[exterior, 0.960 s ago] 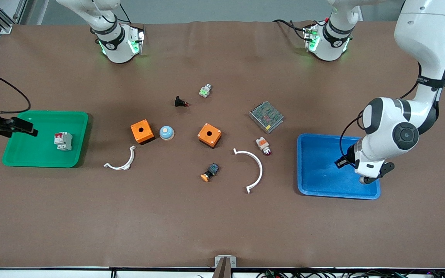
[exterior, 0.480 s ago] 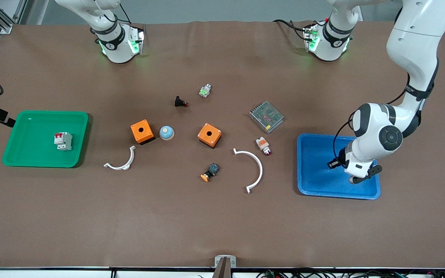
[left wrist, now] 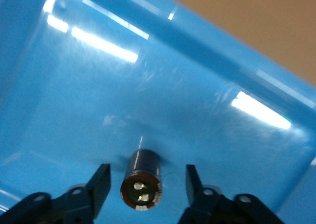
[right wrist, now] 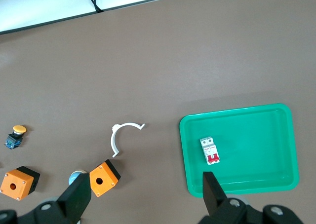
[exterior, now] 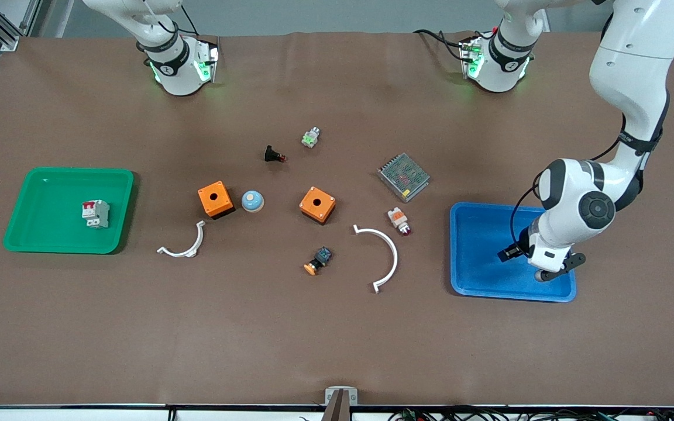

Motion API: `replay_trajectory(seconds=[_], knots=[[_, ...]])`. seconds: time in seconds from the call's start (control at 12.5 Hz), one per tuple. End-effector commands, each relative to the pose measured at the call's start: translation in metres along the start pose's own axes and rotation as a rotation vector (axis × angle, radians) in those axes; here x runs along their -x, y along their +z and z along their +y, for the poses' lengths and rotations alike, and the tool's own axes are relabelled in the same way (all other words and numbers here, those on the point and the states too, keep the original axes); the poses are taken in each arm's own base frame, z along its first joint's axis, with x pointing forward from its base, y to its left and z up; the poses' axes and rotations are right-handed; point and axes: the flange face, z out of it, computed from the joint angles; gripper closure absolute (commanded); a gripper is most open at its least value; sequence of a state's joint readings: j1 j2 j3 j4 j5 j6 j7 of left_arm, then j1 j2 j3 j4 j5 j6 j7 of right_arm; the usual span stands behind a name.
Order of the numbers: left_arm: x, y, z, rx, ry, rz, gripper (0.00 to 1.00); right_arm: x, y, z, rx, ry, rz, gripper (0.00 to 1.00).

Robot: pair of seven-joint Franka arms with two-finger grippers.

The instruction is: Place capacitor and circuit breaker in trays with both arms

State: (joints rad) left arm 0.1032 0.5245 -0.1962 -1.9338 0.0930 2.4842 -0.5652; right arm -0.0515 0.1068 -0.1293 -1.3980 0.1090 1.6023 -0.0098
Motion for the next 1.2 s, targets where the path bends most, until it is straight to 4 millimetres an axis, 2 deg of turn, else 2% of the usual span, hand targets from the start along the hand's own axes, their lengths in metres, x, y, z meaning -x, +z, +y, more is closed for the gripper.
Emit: replay_trajectory(seconds=[0.0,0.16,0.32,0.4,0.56,0.72,0.8,0.96,1.12], knots=[[-0.008,-0.090,0.006,-0.012,0.029,0.064,0.00,0.010,-0.018,-0.001,0.031,0.030,0.006,0.00],[-0.019,-0.167,0.012,-0.019,0.068,0.102,0.00,0.022,-0.011,0.002,0.031,0.033,-0.003,0.00],[-0.024,-0.246,0.012,-0.054,0.121,0.085,0.00,0.026,-0.012,0.002,0.030,0.033,-0.005,0.00],[-0.021,-0.285,0.009,-0.067,0.159,0.082,0.00,0.026,-0.013,0.003,0.032,0.030,-0.006,0.00],[0.000,-0.345,0.002,-0.092,0.246,0.072,0.00,0.024,-0.015,0.005,0.055,0.025,-0.002,0.00],[0.030,-0.388,-0.004,-0.108,0.304,0.072,0.00,0.024,-0.014,0.003,0.079,0.012,-0.003,0.00],[0.042,-0.402,-0.008,-0.115,0.312,0.060,0.00,0.024,-0.014,0.005,0.080,0.015,-0.005,0.00],[0.063,-0.421,-0.012,-0.106,0.352,0.061,0.00,0.024,-0.014,0.005,0.078,0.016,-0.005,0.00],[0.079,-0.428,-0.017,-0.076,0.344,0.005,0.00,0.025,-0.015,0.006,0.074,0.032,-0.007,0.00]])
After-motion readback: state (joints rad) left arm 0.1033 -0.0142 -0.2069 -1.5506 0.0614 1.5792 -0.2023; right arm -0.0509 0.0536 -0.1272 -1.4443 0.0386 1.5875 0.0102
